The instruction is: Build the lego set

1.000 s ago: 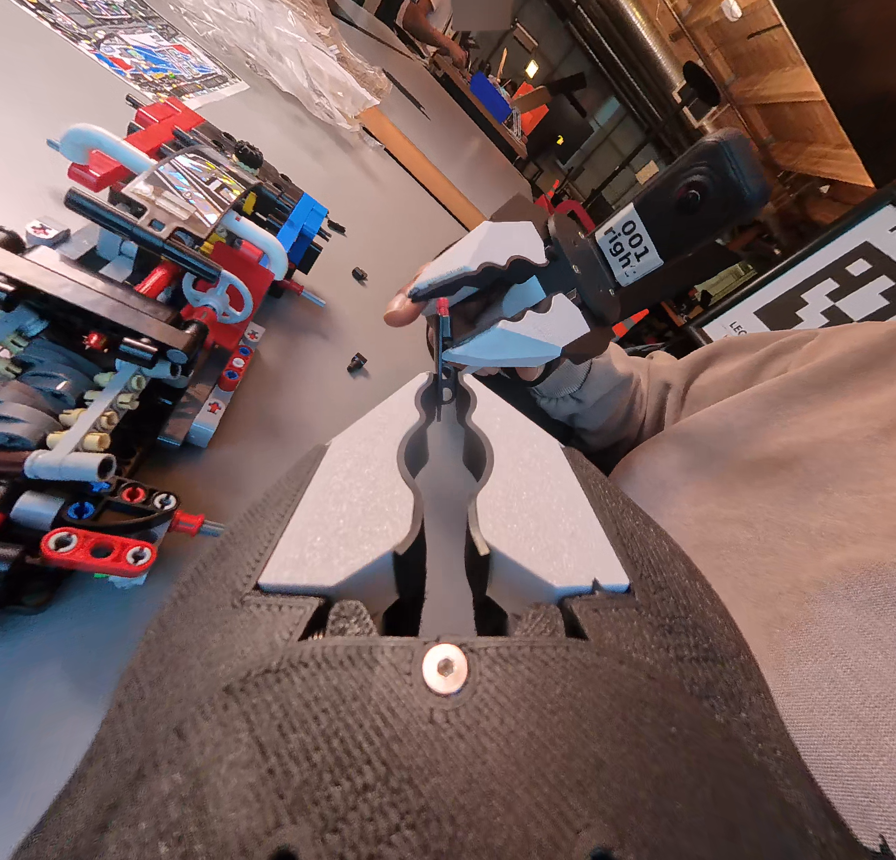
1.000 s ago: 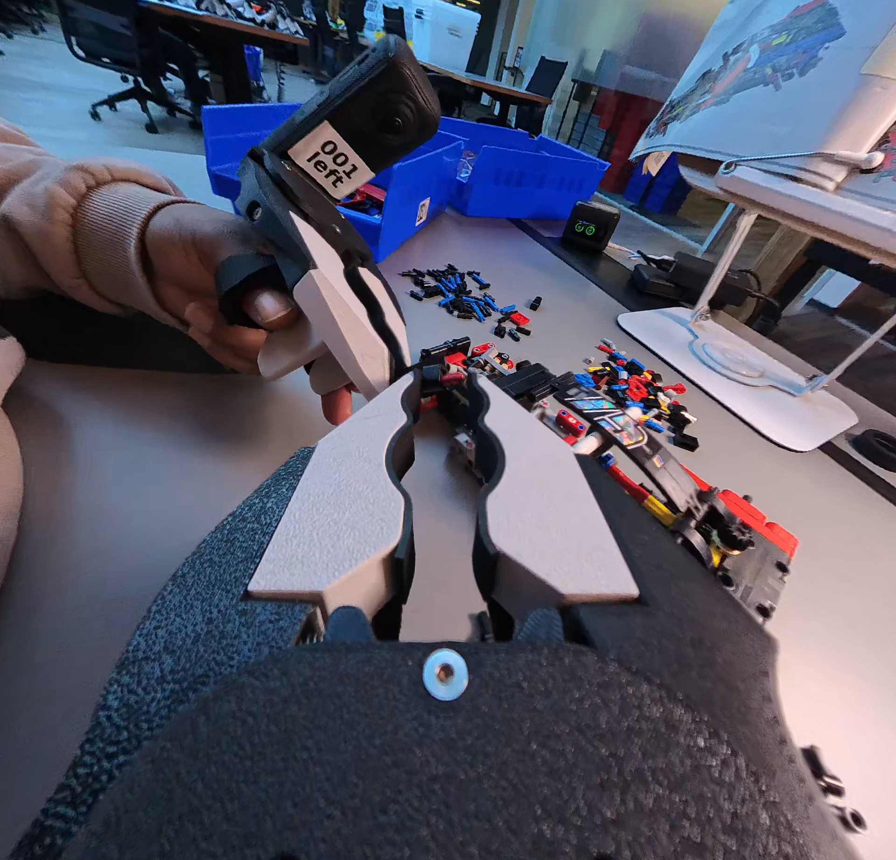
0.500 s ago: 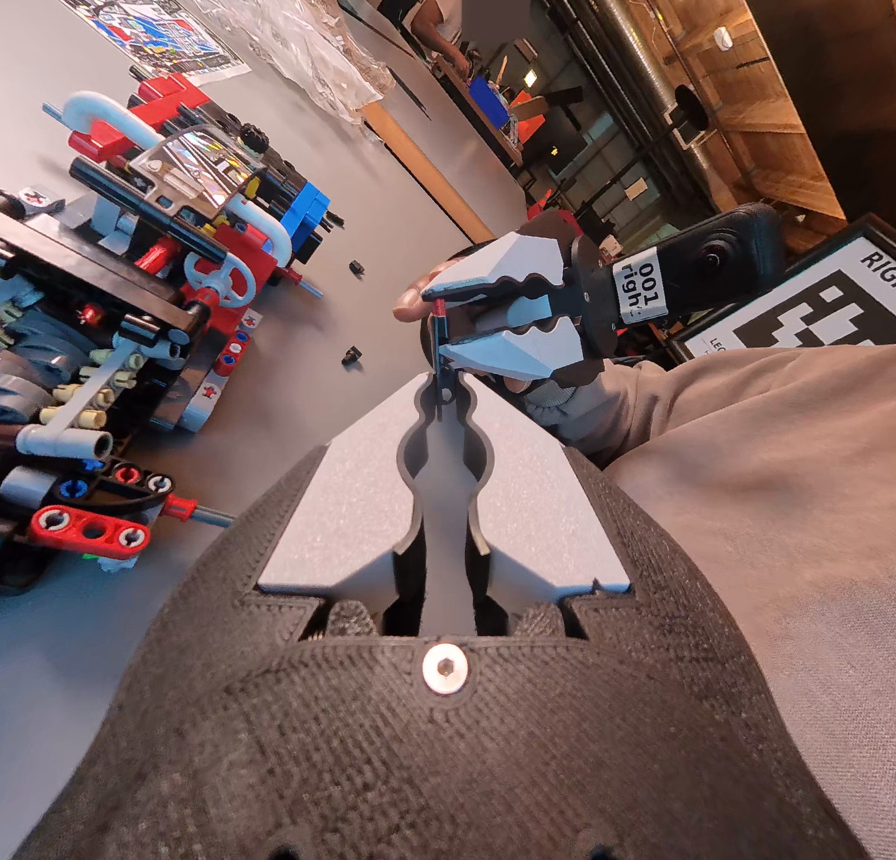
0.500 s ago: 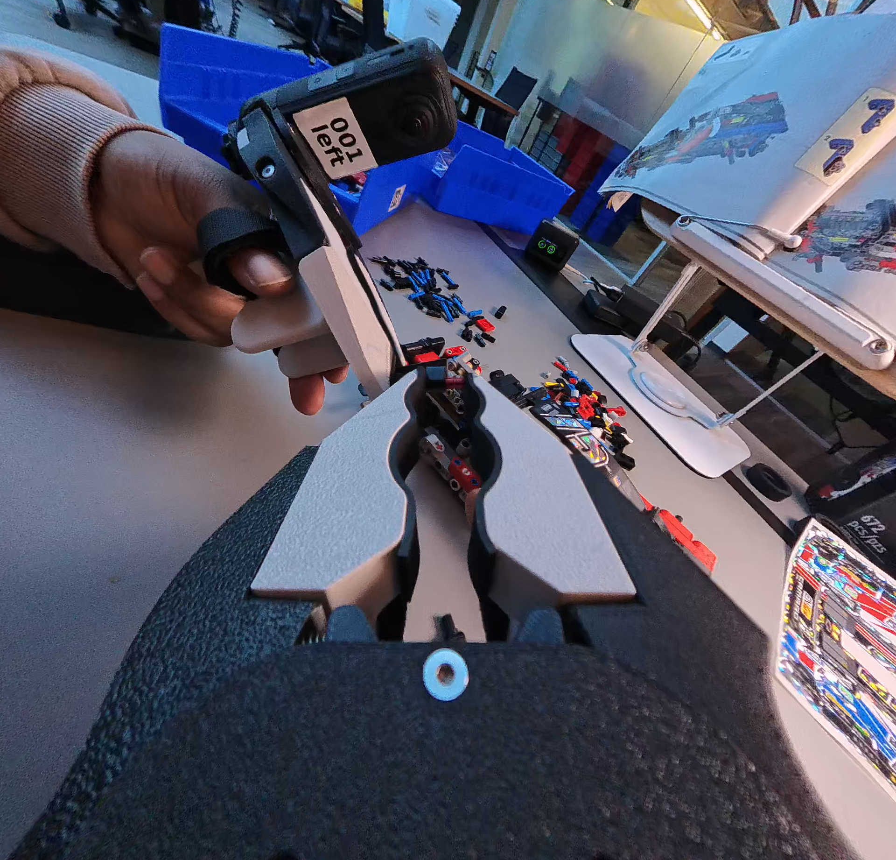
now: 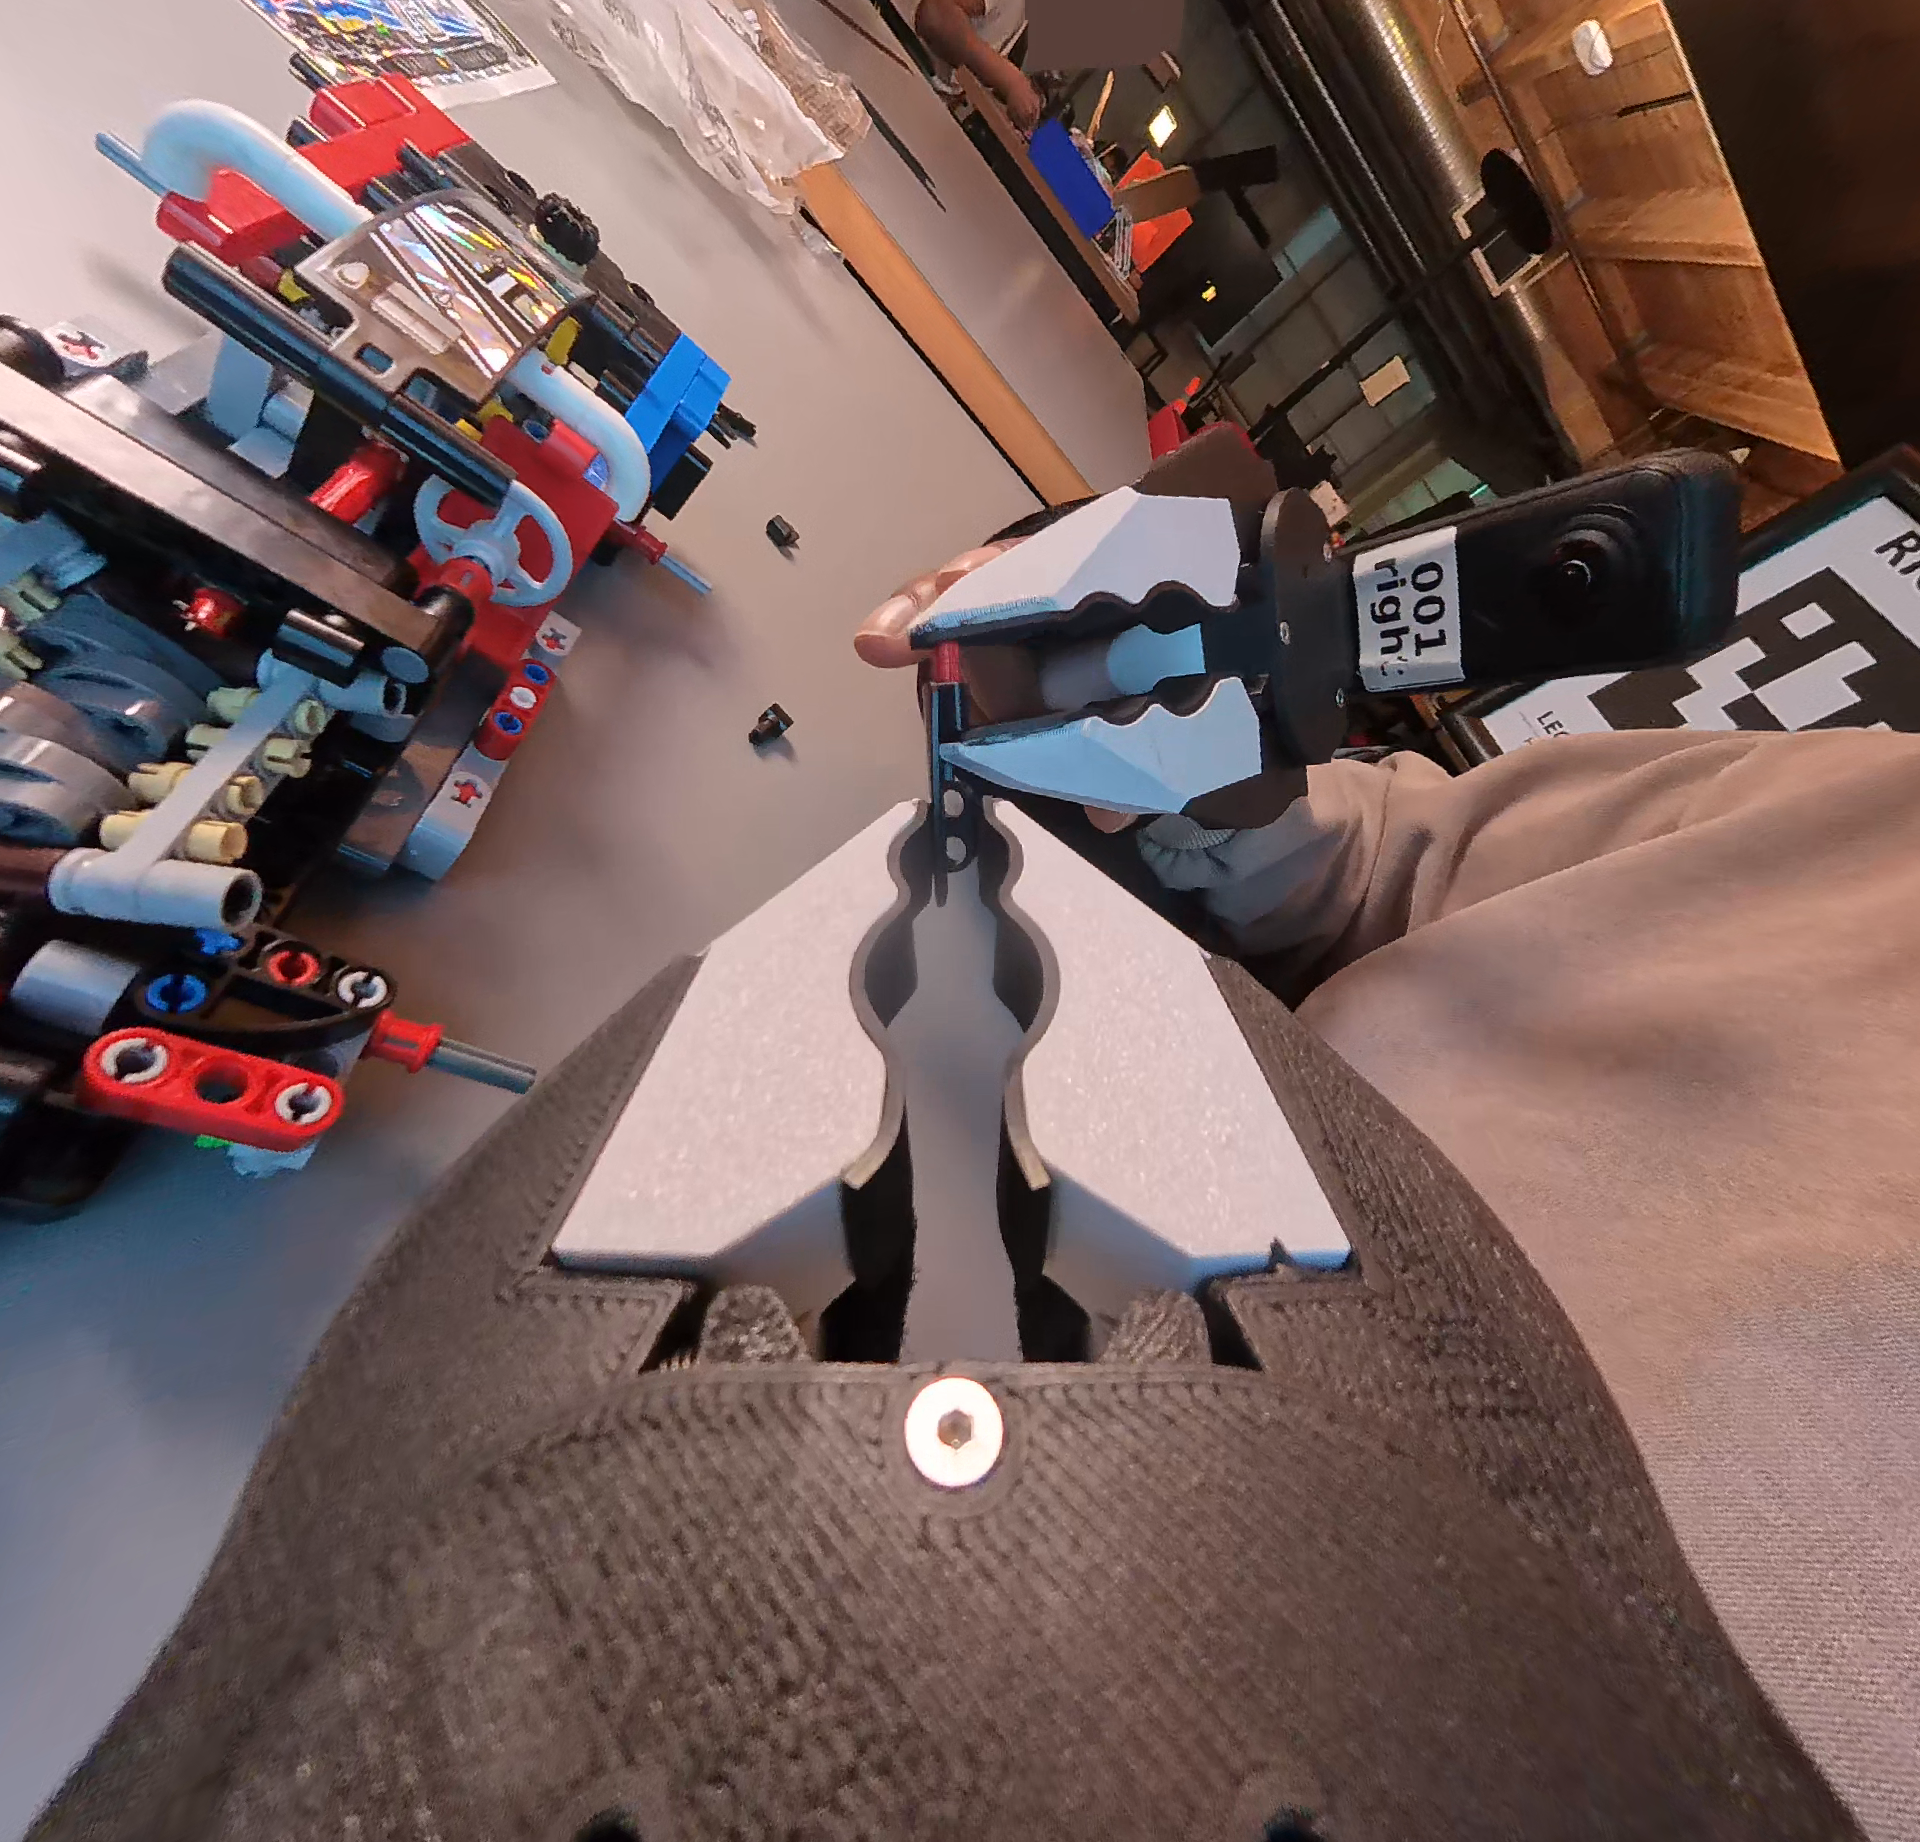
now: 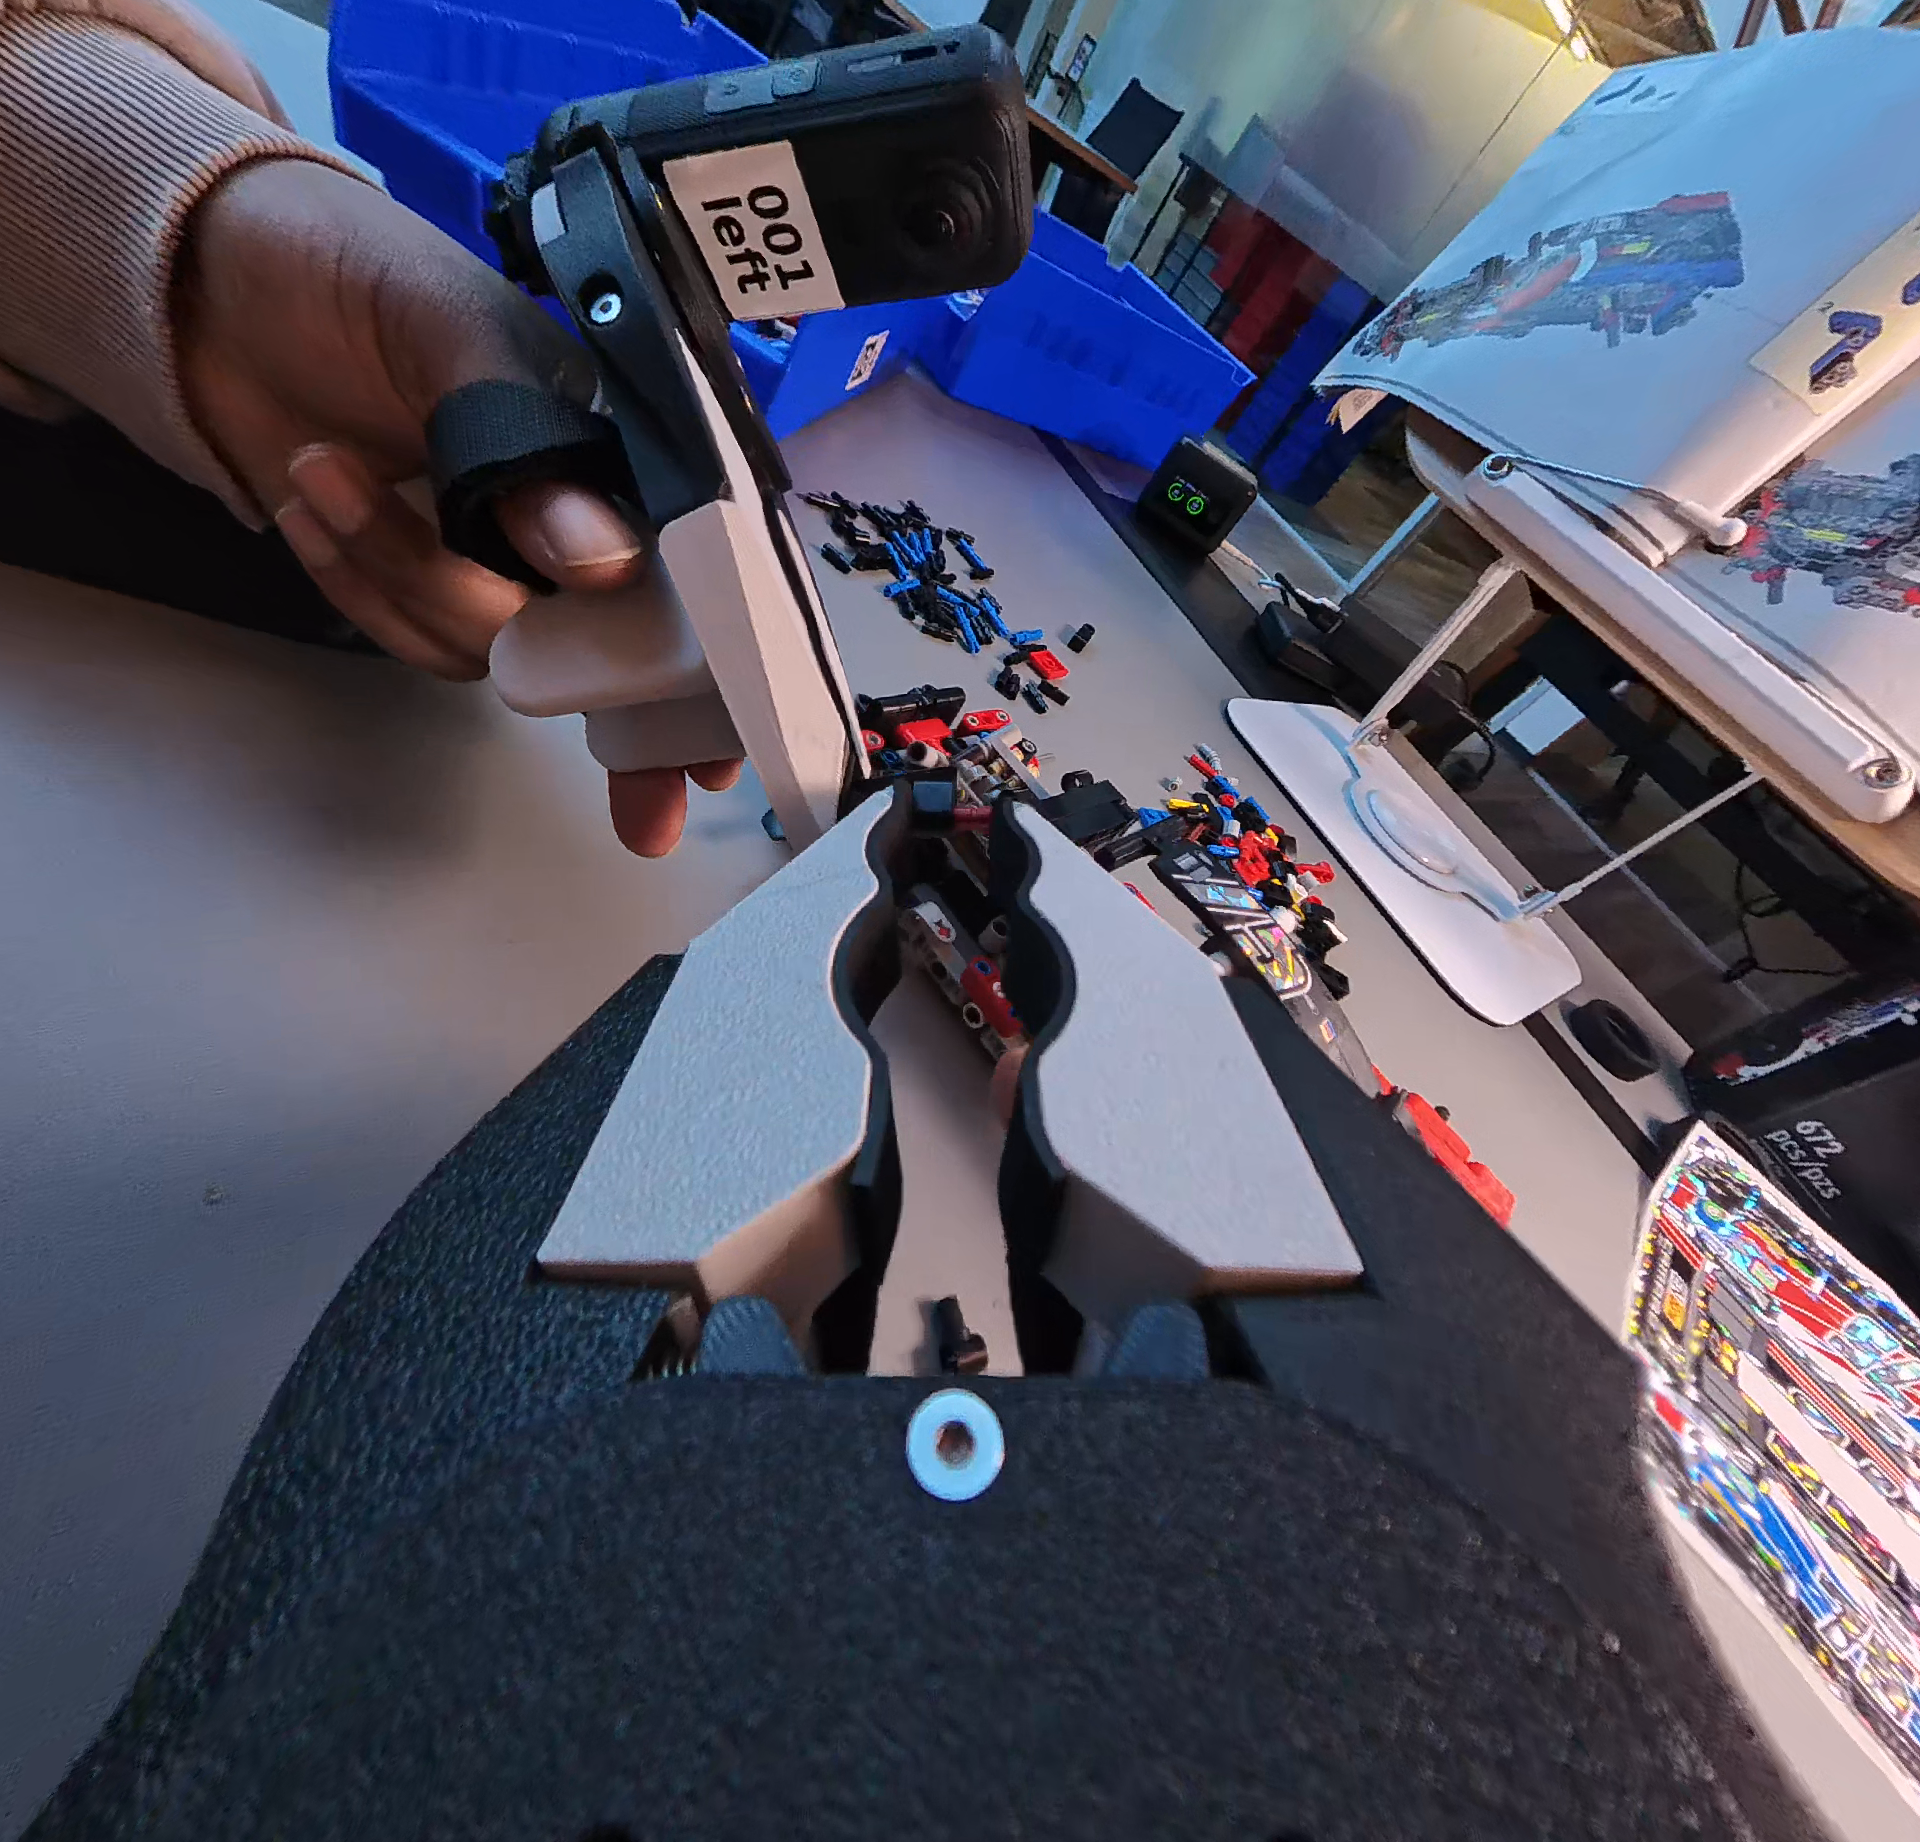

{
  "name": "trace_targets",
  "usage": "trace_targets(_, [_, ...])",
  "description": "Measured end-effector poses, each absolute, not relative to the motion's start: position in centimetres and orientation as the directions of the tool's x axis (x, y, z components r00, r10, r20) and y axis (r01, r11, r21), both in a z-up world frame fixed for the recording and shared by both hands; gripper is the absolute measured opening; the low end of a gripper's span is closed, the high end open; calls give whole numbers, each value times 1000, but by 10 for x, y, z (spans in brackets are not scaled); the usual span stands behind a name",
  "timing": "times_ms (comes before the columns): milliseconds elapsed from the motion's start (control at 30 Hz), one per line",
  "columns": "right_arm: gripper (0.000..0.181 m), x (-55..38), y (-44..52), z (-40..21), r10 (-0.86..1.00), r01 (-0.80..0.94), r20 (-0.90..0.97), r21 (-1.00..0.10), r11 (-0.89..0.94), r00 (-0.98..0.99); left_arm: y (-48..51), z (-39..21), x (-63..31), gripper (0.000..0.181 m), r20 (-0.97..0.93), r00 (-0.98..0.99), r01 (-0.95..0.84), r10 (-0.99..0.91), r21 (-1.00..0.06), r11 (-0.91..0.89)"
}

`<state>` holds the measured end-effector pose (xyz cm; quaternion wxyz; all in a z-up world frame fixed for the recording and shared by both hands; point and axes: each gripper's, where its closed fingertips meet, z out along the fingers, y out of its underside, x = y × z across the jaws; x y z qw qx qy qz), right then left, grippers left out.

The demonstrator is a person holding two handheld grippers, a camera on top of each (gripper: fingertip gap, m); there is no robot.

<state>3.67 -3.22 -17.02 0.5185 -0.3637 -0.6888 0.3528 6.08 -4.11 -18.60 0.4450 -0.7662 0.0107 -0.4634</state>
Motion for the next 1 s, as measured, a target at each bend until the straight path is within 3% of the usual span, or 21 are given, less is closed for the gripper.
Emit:
trace_targets(133, [14, 41, -32, -159, 933, 53, 288, -951, 305, -215, -40, -178, 62, 5, 638, 600, 345, -483, -751, -563])
trace_targets(233, [33, 49, -30, -156, 944, 70, 130, -985, 158, -304, -43, -192, 58, 5, 461, 712, 141, -529, -832, -536])
trace_targets(367, [32, 55, -48, -185, 884, 197, 151, -945, 260, -442, -57, -209, 68, 5, 333, 693, -99, -640, -835, -541])
trace_targets(500, [9, 59, -66, -200, 829, 270, 125, -910, 315, -546, -65, -215, 75, 5, 273, 663, -201, -697, -832, -517])
trace_targets(633, [6, 61, -65, -200, 831, 318, 57, -907, 275, -554, -64, -211, 74, 5, 208, 672, -225, -711, -857, -464])
trace_targets(700, [5, 61, -62, -207, 841, 391, 0, -885, 252, -541, -61, -208, 69, 7, 191, 685, -212, -703, -871, -444])
trace_targets(867, [5, 65, -59, -221, 802, 679, -413, -734, -13, -431, -54, -213, 62, 10, 196, 718, -201, -668, -861, -468])
trace_targets(1000, [5, 63, -50, -238, 770, 783, -536, -617, -78, -346, -49, -215, 56, 12, 122, 759, -236, -639, -863, -446])
